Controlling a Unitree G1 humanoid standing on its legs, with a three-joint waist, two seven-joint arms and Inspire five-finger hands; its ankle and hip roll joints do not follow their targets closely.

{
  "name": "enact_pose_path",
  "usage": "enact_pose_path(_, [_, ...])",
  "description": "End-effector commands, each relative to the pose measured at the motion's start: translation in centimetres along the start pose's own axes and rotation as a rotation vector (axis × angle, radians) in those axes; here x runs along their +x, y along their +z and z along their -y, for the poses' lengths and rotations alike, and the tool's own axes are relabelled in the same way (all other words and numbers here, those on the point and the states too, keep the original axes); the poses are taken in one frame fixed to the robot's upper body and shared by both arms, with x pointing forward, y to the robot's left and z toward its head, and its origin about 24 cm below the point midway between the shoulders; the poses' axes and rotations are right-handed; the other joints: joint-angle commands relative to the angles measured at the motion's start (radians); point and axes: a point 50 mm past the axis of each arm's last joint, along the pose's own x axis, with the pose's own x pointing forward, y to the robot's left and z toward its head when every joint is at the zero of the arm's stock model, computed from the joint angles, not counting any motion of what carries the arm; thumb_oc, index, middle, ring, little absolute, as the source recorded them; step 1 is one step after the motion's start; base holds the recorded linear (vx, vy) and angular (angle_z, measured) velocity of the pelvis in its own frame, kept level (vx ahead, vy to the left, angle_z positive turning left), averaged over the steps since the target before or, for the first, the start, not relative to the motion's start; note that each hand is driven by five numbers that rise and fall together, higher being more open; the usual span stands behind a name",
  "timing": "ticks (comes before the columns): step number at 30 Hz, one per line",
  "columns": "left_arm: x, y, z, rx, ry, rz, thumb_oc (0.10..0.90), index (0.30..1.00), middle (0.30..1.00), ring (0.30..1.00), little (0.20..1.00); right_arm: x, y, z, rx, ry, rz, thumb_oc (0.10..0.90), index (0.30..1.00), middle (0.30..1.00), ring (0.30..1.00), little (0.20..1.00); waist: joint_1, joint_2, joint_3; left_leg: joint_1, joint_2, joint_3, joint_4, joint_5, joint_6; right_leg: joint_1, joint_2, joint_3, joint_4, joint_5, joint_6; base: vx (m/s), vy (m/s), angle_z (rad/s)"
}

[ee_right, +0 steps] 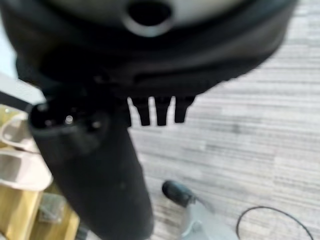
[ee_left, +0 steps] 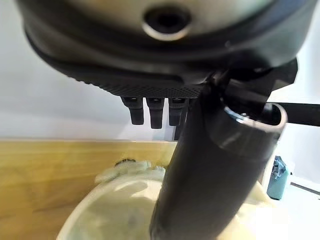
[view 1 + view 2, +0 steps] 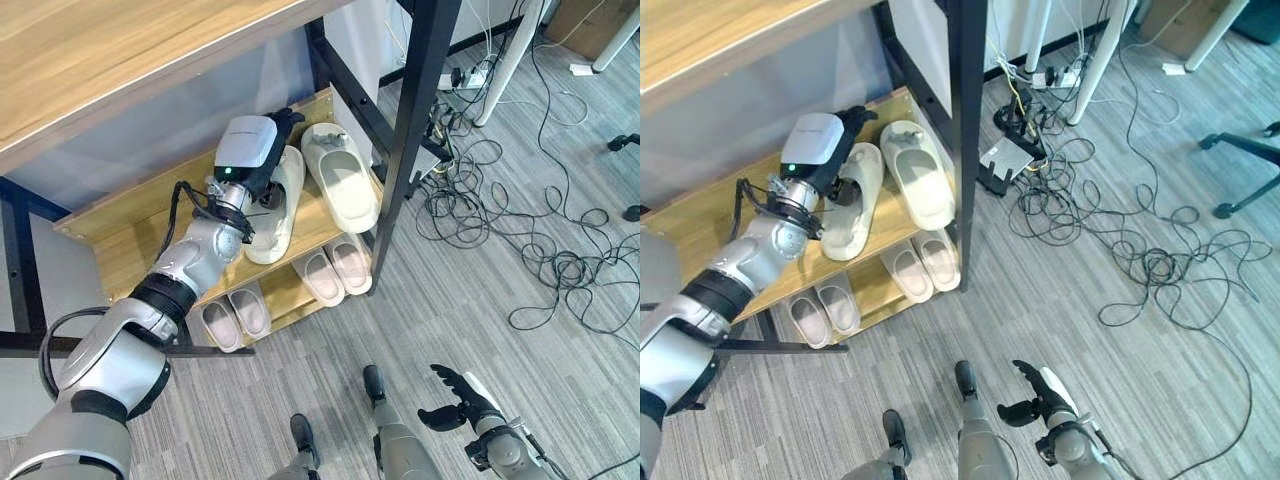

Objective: Arrange the slippers neatly on the shoe rack.

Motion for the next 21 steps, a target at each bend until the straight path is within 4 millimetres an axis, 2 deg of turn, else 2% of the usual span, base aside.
enact_pose_path(1, [1.1, 0.1, -3.6, -0.055, 0.183, 0.024, 0.8, 0.9, 0.9, 0.9, 0.9, -0.8, -1.2, 0.1, -0.017, -0.03, -0.006, 0.8, 0.9, 0.9, 0.9, 0.9, 0.022, -0.023, -0.065, -0.069, -0.007, -0.076, 0.002, 0.035, -0.037, 0.073, -0.066, -0.095, 0.006, -0.158, 0.094, -0.02, -0.012, 0.1])
enact_pose_path(6, [0.3, 0.5, -3.4, -0.11, 0.201, 0.042, 0.8, 0.9, 0.9, 0.9, 0.9, -0.7, -1.3, 0.0, -0.019, -0.031, -0.019, 0.8, 0.9, 0.9, 0.9, 0.9, 0.034, -0.026, -0.067, -0.069, -0.008, -0.084, 0.002, 0.037, -0.038, 0.079, -0.065, -0.103, 0.006, -0.162, 0.092, -0.01, -0.004, 0.02])
enact_pose_path(11, [-1.6, 0.2, -3.3, -0.228, 0.262, 0.033, 0.8, 0.9, 0.9, 0.9, 0.9, -0.7, -1.6, -0.4, -0.014, -0.028, -0.039, 0.8, 0.9, 0.9, 0.9, 0.9, 0.057, -0.033, -0.07, -0.066, -0.006, -0.09, 0.002, 0.04, -0.039, 0.09, -0.063, -0.109, 0.006, -0.168, 0.088, -0.02, -0.008, 0.04])
enact_pose_path(17, [-4.2, -1.1, -2.4, -0.349, 0.299, -0.04, 0.8, 0.9, 0.9, 0.9, 0.9, -0.8, -1.9, -1.0, -0.021, -0.015, -0.059, 0.8, 0.9, 0.9, 0.9, 0.9, 0.075, -0.037, -0.077, -0.058, -0.005, -0.096, 0.002, 0.042, -0.04, 0.103, -0.06, -0.12, 0.006, -0.171, 0.082, 0.0, -0.009, 0.07])
enact_pose_path(21, [-6.2, -2.2, -0.8, -0.439, 0.285, -0.124, 0.8, 0.9, 0.9, 0.9, 0.9, -0.8, -1.9, -1.1, -0.024, -0.015, -0.062, 0.8, 0.9, 0.9, 0.9, 0.9, 0.085, -0.043, -0.082, -0.05, -0.003, -0.098, 0.002, 0.044, -0.04, 0.115, -0.057, -0.124, 0.006, -0.176, 0.077, 0.0, -0.005, 0.02])
